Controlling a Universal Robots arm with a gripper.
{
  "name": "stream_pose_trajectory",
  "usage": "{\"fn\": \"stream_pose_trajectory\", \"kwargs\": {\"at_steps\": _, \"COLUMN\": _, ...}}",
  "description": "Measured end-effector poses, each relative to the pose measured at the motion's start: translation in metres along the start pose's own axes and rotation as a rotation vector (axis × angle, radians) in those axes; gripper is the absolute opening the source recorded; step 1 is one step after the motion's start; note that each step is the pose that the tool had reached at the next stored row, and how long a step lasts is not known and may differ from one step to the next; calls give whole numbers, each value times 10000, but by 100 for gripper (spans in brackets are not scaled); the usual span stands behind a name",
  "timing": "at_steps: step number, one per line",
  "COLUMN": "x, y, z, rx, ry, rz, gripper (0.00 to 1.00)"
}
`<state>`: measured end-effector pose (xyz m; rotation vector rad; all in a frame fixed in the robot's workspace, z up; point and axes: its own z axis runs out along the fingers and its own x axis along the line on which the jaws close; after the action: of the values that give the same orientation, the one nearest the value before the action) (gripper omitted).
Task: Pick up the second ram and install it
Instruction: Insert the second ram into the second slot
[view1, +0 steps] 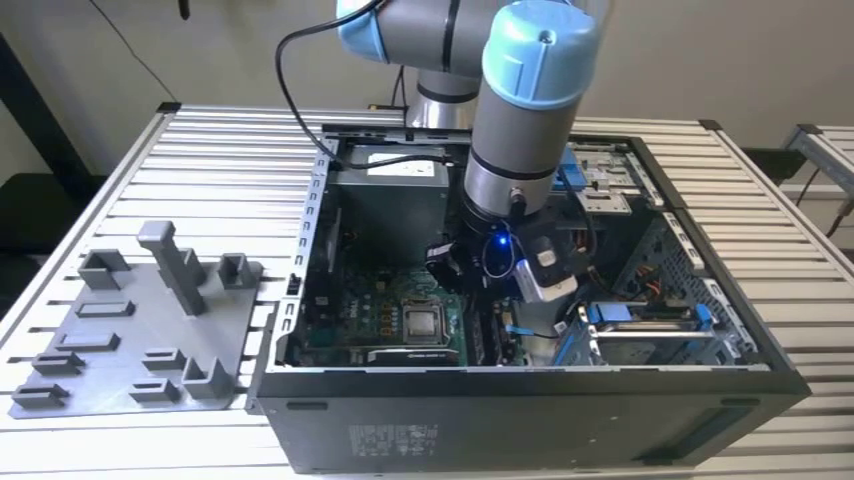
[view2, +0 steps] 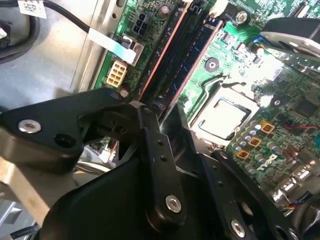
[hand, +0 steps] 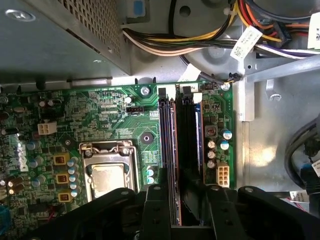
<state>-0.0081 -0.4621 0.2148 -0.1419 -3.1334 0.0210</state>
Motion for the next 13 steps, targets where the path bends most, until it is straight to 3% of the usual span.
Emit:
{"fn": "stream_pose_trajectory", "kwargs": {"at_steps": 3, "x": 0, "y": -1, "z": -2, "rx": 25, "ry": -1, "rz": -1, "gripper": 27}}
{"fn": "stream_pose_trajectory", "kwargs": {"at_steps": 5, "x": 0, "y": -1, "z": -43, "rx": 25, "ry": -1, "rz": 31, "gripper": 27}}
{"fn": "stream_pose_trajectory", "kwargs": {"at_steps": 13, "x": 2, "y": -6, "z": -401, "rx": 24, "ry": 0, "rz": 47, "gripper": 27}}
